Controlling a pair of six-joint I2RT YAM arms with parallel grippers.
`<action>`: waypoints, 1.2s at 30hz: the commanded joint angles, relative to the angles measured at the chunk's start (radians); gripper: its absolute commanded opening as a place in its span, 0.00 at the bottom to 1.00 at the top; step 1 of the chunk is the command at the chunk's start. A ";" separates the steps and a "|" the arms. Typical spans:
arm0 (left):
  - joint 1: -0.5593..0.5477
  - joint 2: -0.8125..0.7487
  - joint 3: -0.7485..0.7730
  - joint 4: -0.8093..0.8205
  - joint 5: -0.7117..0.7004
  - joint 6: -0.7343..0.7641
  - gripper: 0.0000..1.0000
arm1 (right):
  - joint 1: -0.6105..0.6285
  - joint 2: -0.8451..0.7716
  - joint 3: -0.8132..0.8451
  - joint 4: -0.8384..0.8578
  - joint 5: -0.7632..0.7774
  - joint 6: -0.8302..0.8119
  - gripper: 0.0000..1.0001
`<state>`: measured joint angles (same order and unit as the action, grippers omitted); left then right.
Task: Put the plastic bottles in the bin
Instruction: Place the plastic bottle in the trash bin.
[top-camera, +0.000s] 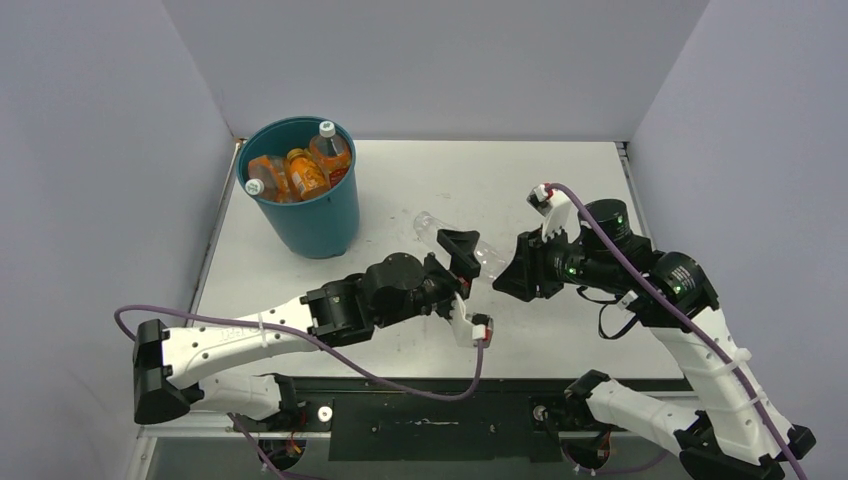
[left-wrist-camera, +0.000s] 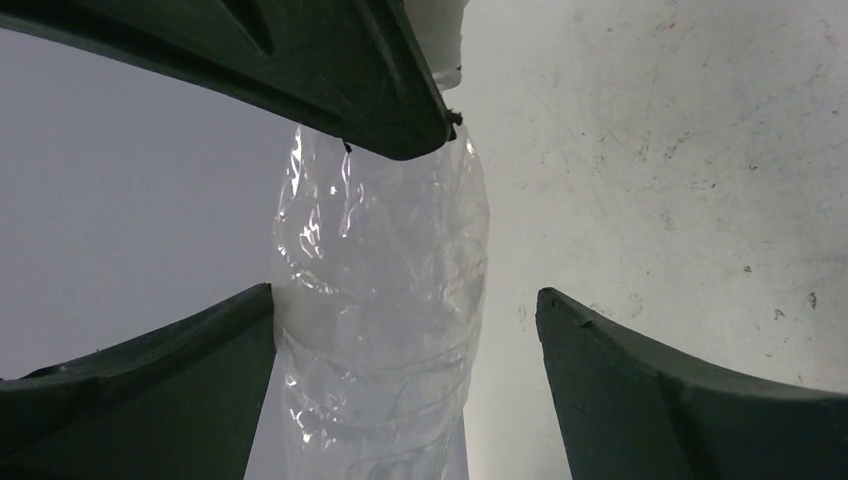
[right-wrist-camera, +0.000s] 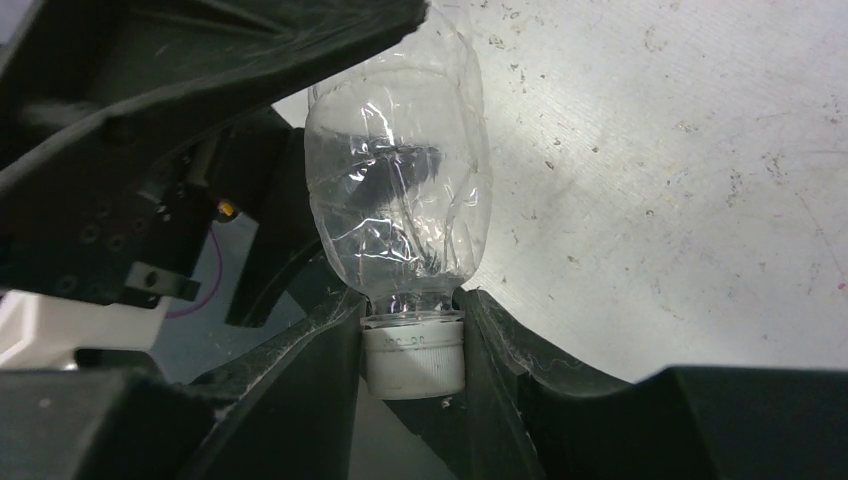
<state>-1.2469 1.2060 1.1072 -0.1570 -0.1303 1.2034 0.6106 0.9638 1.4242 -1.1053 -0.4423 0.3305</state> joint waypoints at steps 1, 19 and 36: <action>0.013 0.049 0.055 0.114 -0.098 -0.034 0.99 | 0.010 -0.027 0.001 0.044 -0.040 0.017 0.05; 0.096 -0.049 0.084 0.245 -0.213 -0.413 0.31 | 0.010 -0.141 0.034 0.274 0.117 0.111 0.90; 1.067 -0.091 0.231 0.248 -0.048 -1.438 0.34 | 0.011 -0.499 -0.609 0.896 0.353 0.323 0.90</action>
<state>-0.2699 1.0298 1.2816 0.0406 -0.2539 0.0010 0.6163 0.4664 0.8978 -0.3706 -0.1032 0.5938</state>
